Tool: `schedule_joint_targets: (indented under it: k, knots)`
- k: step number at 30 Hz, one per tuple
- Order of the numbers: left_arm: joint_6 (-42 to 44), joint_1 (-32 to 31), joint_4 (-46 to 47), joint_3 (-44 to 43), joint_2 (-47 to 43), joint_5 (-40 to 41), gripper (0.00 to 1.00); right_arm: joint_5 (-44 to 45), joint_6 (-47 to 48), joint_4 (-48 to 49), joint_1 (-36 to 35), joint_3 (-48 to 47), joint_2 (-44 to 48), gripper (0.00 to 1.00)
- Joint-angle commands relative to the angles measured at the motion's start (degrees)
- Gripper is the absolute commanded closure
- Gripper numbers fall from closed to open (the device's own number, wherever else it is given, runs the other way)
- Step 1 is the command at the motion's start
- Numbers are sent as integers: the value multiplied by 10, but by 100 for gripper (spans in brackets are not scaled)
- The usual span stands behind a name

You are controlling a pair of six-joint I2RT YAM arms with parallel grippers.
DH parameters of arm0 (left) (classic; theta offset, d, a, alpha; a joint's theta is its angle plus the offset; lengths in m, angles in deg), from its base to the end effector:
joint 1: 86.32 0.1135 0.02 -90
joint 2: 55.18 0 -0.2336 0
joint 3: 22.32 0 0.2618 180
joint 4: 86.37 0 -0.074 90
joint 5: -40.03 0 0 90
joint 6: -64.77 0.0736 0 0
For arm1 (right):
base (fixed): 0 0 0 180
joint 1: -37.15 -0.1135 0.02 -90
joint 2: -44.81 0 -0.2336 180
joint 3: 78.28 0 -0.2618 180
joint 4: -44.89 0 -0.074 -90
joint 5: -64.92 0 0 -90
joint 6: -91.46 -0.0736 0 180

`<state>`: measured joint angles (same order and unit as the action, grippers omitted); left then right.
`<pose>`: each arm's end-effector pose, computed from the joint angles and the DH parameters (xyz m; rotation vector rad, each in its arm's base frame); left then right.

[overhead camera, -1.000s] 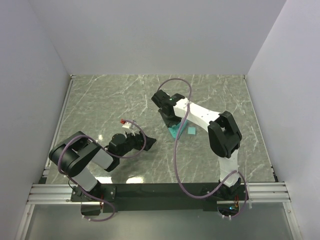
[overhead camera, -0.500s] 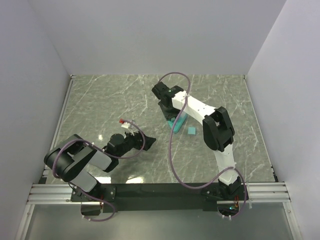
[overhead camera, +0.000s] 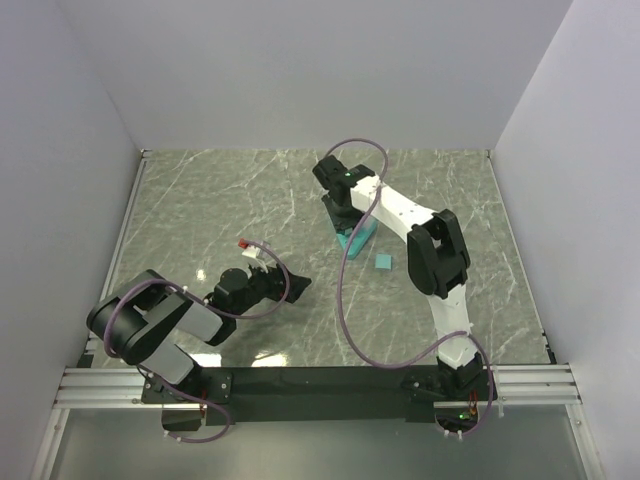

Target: Insert the plug

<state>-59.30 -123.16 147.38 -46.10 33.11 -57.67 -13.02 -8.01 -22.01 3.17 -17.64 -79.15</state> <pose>0.2102 -0.1698 0.0832 0.1492 1.8652 -0.9996 0.3882 0.2431 0.1478 -0.5401 2.7104 -0.1046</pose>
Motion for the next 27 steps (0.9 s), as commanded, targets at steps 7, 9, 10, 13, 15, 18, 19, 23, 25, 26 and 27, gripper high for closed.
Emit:
schedule_joint_targets:
  k: [7,9,10,13,15,18,19,23,25,26,27]
  knots:
    - [11,2,8,4,-13,-9,8,-19,11,-20,33,-29,-104,89]
    - [11,2,8,5,-14,-9,8,-22,15,-29,37,-45,-123,89]
    - [12,2,8,6,-15,-8,8,-22,16,-36,37,-58,-127,89]
    - [13,2,6,6,-16,-6,8,-22,19,-50,40,-80,-145,89]
    - [14,2,5,8,-19,-6,8,-19,20,-57,42,-88,-155,89]
    - [15,2,4,8,-21,-6,8,-15,23,-67,43,-96,-166,89]
    - [15,2,4,8,-20,-6,8,-13,23,-69,43,-99,-170,89]
    - [16,2,2,8,-19,-6,8,-8,21,-78,43,-111,-180,90]
    - [16,2,1,8,-21,-6,8,-8,21,-78,44,-114,-184,90]
    - [16,2,1,8,-20,-6,8,-9,21,-78,44,-115,-184,90]
    - [16,2,1,8,-22,-6,8,-11,23,-77,44,-116,-186,90]
